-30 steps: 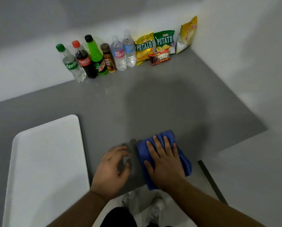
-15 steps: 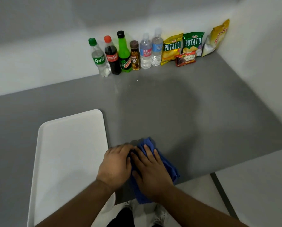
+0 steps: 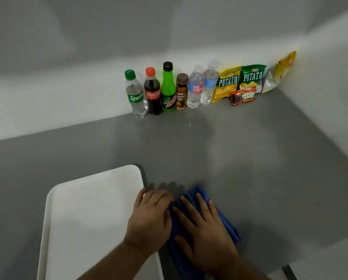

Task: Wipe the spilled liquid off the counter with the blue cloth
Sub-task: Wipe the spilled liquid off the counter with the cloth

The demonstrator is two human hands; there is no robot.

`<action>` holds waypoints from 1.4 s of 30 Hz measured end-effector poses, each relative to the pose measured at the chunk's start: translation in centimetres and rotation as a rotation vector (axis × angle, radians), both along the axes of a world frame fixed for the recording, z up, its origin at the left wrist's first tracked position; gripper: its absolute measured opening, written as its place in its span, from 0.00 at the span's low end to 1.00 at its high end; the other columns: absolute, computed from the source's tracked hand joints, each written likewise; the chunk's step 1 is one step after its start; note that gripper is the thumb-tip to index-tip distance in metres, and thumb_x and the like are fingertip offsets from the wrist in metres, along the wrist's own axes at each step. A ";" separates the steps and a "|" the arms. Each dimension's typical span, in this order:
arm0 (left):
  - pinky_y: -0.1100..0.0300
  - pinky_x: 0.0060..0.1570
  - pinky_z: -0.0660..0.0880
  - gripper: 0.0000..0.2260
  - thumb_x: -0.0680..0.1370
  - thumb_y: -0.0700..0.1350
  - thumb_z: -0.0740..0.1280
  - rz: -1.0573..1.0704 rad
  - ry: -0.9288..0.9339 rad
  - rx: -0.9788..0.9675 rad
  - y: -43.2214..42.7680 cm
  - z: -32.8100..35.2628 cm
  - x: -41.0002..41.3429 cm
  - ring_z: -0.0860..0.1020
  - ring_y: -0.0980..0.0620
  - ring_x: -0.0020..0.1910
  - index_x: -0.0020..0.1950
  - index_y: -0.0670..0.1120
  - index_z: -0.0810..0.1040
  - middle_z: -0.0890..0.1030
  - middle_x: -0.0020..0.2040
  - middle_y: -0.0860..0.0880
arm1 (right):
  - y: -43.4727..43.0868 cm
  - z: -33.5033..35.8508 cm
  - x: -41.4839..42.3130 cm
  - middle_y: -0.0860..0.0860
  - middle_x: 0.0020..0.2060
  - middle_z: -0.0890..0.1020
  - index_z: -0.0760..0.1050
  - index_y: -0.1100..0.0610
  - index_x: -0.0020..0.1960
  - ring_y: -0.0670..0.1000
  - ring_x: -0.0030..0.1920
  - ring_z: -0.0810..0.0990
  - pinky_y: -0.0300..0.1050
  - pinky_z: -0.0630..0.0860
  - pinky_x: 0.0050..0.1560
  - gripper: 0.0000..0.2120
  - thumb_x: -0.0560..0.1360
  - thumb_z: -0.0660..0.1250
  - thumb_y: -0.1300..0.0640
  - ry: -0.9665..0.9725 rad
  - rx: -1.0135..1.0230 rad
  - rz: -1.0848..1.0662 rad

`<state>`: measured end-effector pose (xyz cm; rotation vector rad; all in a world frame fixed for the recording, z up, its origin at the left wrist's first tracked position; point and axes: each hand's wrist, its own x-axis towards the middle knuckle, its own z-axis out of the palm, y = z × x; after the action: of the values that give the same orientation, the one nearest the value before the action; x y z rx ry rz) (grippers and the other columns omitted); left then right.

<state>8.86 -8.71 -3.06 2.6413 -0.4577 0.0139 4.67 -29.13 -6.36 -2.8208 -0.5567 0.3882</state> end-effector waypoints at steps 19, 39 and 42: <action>0.42 0.67 0.73 0.17 0.82 0.41 0.62 0.290 0.113 -0.081 3.1 -0.7 15.5 0.76 0.40 0.66 0.71 0.45 0.73 0.77 0.70 0.43 | 5.6 -0.9 21.9 0.47 0.84 0.55 0.53 0.47 0.84 0.54 0.84 0.48 0.61 0.43 0.82 0.32 0.82 0.44 0.38 -0.151 -0.009 -0.105; 0.42 0.71 0.72 0.18 0.79 0.42 0.68 0.232 0.109 -0.002 -0.3 -0.8 15.9 0.73 0.39 0.71 0.70 0.44 0.76 0.76 0.72 0.43 | -21.1 -0.6 18.7 0.50 0.84 0.48 0.44 0.45 0.84 0.59 0.83 0.46 0.65 0.46 0.81 0.36 0.81 0.39 0.31 -0.067 -0.183 -0.775; 0.43 0.71 0.72 0.18 0.80 0.43 0.67 0.230 0.113 -0.022 0.2 -0.8 16.0 0.72 0.40 0.71 0.70 0.45 0.76 0.75 0.73 0.44 | -18.9 -0.7 22.9 0.52 0.85 0.48 0.44 0.46 0.84 0.62 0.83 0.46 0.67 0.45 0.80 0.35 0.82 0.43 0.33 -0.076 -0.183 -0.764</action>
<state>24.88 -8.53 -3.82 2.6421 -0.1143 -0.0581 27.61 -48.05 -7.07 -2.9471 0.5751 0.1783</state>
